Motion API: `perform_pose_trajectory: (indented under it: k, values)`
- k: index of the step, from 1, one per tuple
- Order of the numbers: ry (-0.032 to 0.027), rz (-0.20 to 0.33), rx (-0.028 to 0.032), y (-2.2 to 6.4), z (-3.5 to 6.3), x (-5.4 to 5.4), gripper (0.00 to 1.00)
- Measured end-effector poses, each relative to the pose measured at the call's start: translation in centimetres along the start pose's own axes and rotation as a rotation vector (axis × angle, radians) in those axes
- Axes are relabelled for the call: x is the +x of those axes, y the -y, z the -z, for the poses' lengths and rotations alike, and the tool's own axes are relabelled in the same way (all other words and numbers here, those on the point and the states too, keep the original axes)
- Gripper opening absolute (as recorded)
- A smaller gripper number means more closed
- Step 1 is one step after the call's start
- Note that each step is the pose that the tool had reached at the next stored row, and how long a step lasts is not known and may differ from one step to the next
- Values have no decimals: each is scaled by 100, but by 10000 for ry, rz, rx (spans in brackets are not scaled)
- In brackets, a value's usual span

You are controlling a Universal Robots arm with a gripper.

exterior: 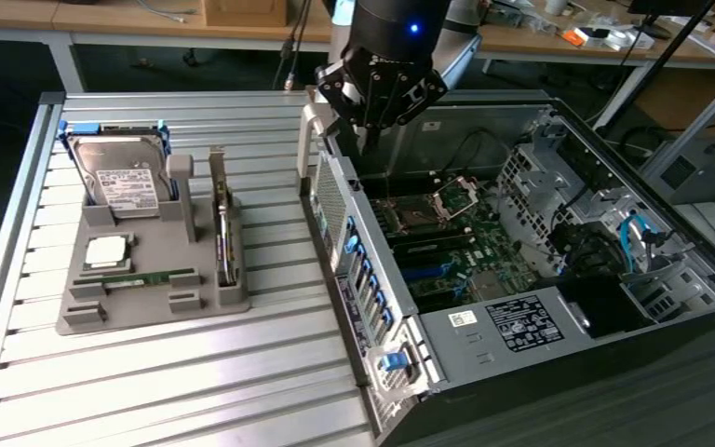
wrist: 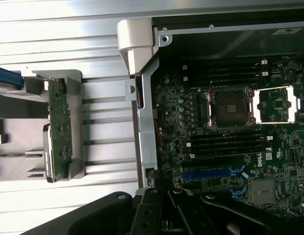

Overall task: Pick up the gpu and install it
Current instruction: 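Reach for the gpu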

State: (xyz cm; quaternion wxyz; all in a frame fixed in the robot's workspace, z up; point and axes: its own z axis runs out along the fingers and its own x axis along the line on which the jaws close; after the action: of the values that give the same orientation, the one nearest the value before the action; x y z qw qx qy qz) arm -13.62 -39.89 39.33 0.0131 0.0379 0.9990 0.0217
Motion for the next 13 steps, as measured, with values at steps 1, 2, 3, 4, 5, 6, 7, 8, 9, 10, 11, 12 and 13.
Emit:
perform_pose_trajectory:
  k: [1, 2, 3, 4, 5, 6, 7, 8, 9, 10, 11, 12, 13]
  values:
    - [0, 0, 0, 0, 0, 1, 10]
    - [0, 0, 0, 1, 0, 9, 10]
    - [0, 0, 0, 1, 0, 18, 10]
    - [0, 1, 0, 2, 0, 19, 10]
    - [0, 0, 0, 2, 1, 20, 10]
    - [0, 0, 0, 2, 0, 22, 10]
    - [0, 0, 0, 2, 1, 24, 10]
    - [0, 0, 0, 2, 1, 26, 10]
    - [1, 0, 0, 2, 1, 29, 10]
    - [0, -1, 0, 2, 1, 33, 10]
    - [0, 0, 0, 3, 1, 35, 10]
    - [0, 0, 0, 3, 1, 39, 10]
    - [0, 0, 0, 3, 1, 42, 10]
